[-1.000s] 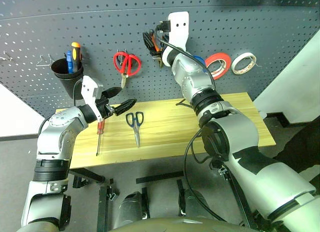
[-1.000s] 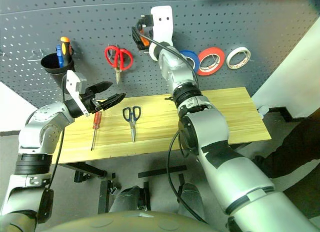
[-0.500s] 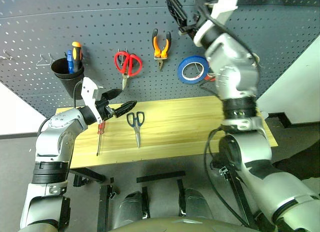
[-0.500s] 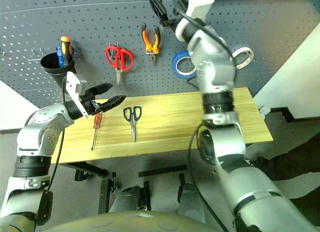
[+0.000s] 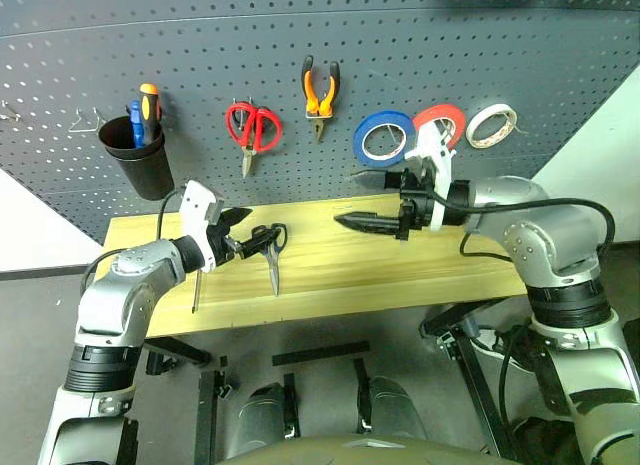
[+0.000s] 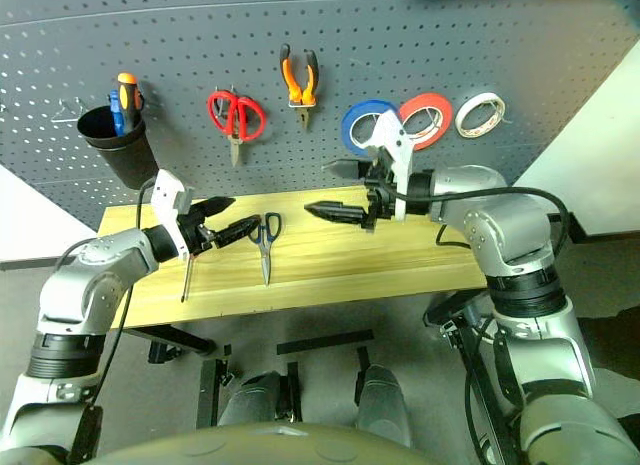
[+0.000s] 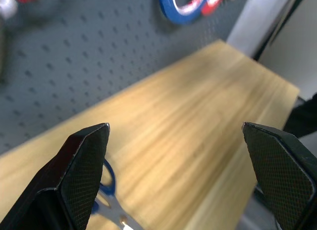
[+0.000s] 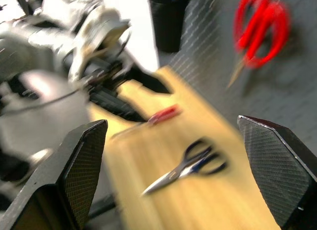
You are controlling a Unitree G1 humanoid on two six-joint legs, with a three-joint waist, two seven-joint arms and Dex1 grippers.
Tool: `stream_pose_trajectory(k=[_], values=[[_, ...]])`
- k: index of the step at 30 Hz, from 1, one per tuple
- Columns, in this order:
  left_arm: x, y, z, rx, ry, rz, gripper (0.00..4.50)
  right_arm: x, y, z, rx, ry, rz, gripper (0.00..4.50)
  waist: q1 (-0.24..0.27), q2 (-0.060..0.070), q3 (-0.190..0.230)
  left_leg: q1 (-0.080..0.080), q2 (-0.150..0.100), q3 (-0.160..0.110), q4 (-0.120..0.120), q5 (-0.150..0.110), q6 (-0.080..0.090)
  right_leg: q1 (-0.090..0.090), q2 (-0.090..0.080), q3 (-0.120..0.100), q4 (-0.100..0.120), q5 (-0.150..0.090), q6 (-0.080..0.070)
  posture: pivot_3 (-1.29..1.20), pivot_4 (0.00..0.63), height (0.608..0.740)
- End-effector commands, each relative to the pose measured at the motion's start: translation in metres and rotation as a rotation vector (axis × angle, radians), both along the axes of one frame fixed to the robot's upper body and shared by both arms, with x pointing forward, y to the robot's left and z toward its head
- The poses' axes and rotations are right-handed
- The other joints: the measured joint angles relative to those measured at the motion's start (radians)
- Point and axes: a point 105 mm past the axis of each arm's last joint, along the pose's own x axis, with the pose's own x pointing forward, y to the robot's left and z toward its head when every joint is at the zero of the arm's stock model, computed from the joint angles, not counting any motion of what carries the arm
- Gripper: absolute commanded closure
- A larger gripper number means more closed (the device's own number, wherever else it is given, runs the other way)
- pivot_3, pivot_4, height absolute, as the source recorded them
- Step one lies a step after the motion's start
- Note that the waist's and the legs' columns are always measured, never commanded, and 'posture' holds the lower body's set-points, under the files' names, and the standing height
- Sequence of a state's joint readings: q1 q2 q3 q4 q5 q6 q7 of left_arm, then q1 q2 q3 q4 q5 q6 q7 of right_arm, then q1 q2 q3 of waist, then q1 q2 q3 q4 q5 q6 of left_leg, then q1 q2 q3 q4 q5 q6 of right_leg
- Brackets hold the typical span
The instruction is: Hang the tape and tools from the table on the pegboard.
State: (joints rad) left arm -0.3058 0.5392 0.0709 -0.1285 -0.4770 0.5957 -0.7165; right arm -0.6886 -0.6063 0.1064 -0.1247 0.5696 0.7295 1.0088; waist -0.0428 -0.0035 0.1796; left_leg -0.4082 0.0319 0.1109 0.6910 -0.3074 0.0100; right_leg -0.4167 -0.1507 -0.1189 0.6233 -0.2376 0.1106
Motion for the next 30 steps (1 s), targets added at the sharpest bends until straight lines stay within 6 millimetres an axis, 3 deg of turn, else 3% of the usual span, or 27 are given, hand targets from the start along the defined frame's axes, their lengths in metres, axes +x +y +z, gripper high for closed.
stream_pose_trajectory(k=[1, 8, 12, 18, 30], values=[[0.003, 0.004, -0.005, 0.037, -0.064, 0.046, 0.0, 0.005, -0.006, -0.004, -0.008, -0.021, 0.046, 0.05, 0.003, 0.0, 0.0, 0.0, 0.0, 0.0, 0.0, 0.0, 0.0, 0.0, 0.0, 0.0, -0.001, 0.0, 0.0, -0.02, 0.195, 0.74], [0.017, -0.001, -0.033, 0.092, -0.028, 0.223, 0.0, 0.019, -0.02, -0.023, -0.063, 0.023, 0.102, 0.05, 0.015, -0.004, 0.019, 0.0, 0.0, -0.001, 0.001, 0.0, 0.0, 0.002, -0.001, 0.0, -0.005, 0.0, 0.0, -0.01, 0.226, 0.74], [0.02, -0.014, -0.042, 0.094, 0.004, 0.289, 0.0, 0.031, -0.028, -0.036, -0.077, 0.029, 0.079, 0.05, 0.029, -0.004, 0.041, 0.0, 0.0, -0.001, 0.002, 0.0, 0.001, 0.002, -0.001, -0.001, -0.005, 0.0, 0.0, -0.01, 0.263, 0.74], [0.024, -0.017, -0.058, 0.153, 0.099, 0.434, 0.0, 0.043, -0.031, -0.057, -0.156, -0.01, 0.048, 0.05, 0.031, -0.005, 0.087, 0.0, 0.001, -0.002, 0.003, 0.0, 0.001, 0.003, -0.001, -0.001, -0.004, 0.0, 0.0, -0.02, 0.324, 0.74], [0.04, -0.038, -0.064, 0.16, 0.182, 0.536, 0.0, 0.054, -0.039, -0.05, -0.173, -0.07, 0.006, 0.05, 0.031, -0.005, 0.158, -0.002, 0.002, -0.002, 0.006, -0.001, 0.001, 0.0, -0.003, -0.001, 0.005, 0.0, 0.0, -0.04, 0.382, 0.74]])
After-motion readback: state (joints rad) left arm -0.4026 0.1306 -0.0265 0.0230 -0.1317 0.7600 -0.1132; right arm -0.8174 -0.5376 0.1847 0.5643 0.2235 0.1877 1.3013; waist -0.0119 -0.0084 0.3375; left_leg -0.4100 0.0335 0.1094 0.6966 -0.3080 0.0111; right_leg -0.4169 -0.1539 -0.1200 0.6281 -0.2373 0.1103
